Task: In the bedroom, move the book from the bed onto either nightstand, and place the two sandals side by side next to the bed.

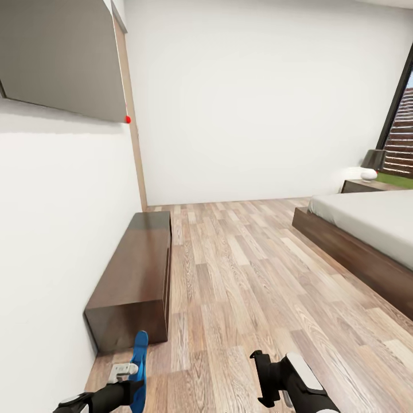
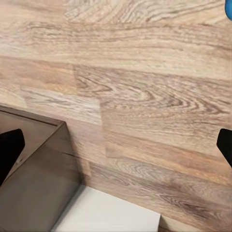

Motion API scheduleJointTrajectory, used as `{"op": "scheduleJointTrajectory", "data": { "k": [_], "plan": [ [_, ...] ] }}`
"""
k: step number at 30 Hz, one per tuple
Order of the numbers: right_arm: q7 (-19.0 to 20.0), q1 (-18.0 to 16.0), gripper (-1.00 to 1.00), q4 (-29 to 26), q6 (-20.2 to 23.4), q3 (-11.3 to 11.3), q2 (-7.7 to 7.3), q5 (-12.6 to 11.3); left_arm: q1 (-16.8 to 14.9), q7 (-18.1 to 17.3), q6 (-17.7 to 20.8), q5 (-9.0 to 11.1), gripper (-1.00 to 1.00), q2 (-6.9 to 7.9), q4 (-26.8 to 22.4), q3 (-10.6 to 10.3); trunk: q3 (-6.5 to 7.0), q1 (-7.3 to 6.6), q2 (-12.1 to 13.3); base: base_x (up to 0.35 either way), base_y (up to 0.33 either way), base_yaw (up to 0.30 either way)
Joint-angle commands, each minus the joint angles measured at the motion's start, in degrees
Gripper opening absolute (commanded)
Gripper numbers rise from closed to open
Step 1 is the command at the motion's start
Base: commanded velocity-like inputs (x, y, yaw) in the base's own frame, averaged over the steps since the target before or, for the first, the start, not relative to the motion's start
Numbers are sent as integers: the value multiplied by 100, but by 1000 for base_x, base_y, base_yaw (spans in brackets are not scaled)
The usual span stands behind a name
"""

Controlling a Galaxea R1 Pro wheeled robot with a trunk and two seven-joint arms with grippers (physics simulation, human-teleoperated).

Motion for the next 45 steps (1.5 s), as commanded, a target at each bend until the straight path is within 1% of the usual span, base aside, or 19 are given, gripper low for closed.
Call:
{"op": "scheduleJointTrajectory", "data": {
  "k": [1,24,45],
  "plan": [
    [-33,-3,100,-10,27,-35,7,-8,-4,-22,-1,18,-100,1,5,16,-24,21,-44,0,0,0],
    [-30,-3,100,-1,7,-35,8,-8,-4,-22,0,18,-100,1,5,20,-437,527,-967,0,0,0],
    [-32,-3,100,-1,4,-35,8,-8,-4,-22,-1,18,-100,7,5,27,-902,581,-995,0,0,0]
  ]
}}
